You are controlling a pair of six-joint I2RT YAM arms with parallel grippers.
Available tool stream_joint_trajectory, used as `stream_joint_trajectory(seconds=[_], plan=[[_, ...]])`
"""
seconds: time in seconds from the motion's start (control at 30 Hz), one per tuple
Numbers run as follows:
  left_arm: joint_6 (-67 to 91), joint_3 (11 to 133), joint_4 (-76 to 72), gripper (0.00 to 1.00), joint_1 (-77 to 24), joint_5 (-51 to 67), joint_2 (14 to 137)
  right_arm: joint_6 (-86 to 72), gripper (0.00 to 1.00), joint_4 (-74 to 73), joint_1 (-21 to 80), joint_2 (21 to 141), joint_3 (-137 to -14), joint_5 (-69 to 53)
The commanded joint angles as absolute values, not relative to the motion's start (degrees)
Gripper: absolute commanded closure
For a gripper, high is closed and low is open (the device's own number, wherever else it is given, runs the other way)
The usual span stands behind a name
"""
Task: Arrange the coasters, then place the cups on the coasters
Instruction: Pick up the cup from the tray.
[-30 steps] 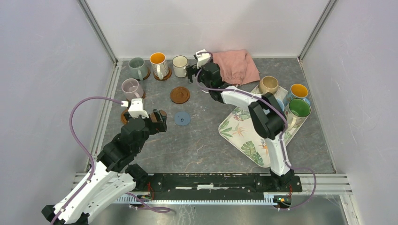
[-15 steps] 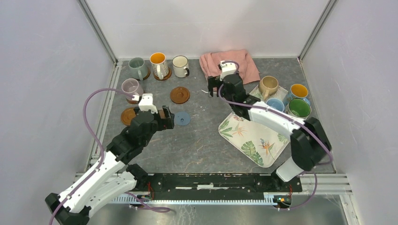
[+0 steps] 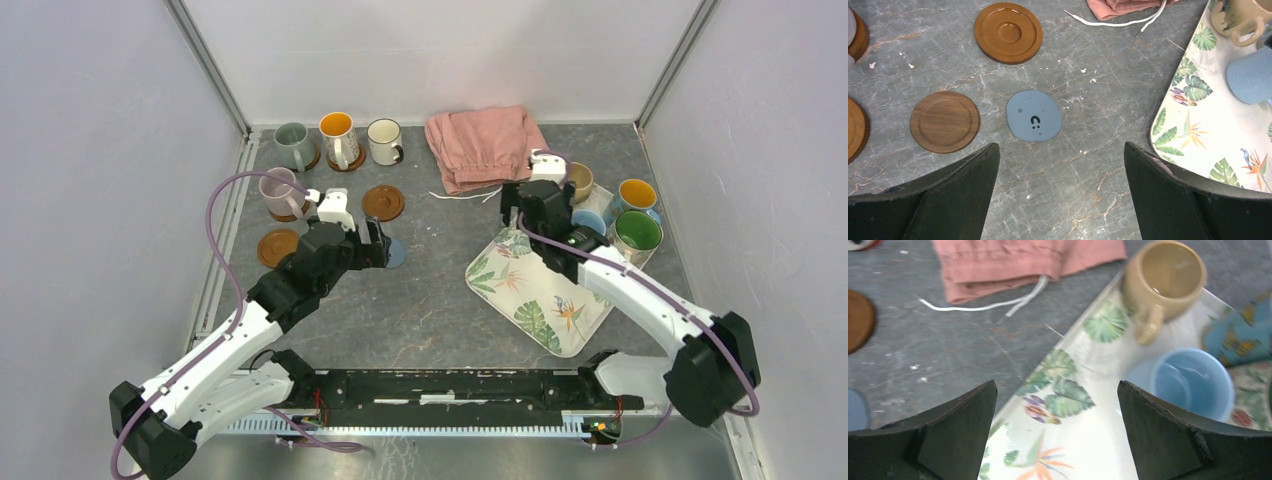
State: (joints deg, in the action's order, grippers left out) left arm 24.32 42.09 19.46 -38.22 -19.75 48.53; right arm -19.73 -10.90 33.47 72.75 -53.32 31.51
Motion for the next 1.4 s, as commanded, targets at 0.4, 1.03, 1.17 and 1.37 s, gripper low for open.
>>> stream_joint_trajectory(seconds=[0.4, 1.03, 1.17, 1.37], plan=[[22.90, 44.31, 15.62, 0.00, -37.88, -16.69, 49.48, -21.07, 0.02, -15.57, 19.95, 54.47, -37.52, 30.30], [22.23, 42.81, 15.94, 0.00, -37.88, -17.06, 47.30, -19.72, 0.02, -4.00, 2.98, 56.12, -30.05, 14.55], [22.16, 42.65, 15.74, 0.00, -37.96, -16.97, 47.36, -19.15, 0.02, -3.11, 1.85, 56.85, -29.28, 13.33], [22.21, 42.55, 15.62, 0.00, -37.91, -16.66, 47.29, -18.82, 0.02, -1.85, 0.39, 57.55, -28.49, 8.38]])
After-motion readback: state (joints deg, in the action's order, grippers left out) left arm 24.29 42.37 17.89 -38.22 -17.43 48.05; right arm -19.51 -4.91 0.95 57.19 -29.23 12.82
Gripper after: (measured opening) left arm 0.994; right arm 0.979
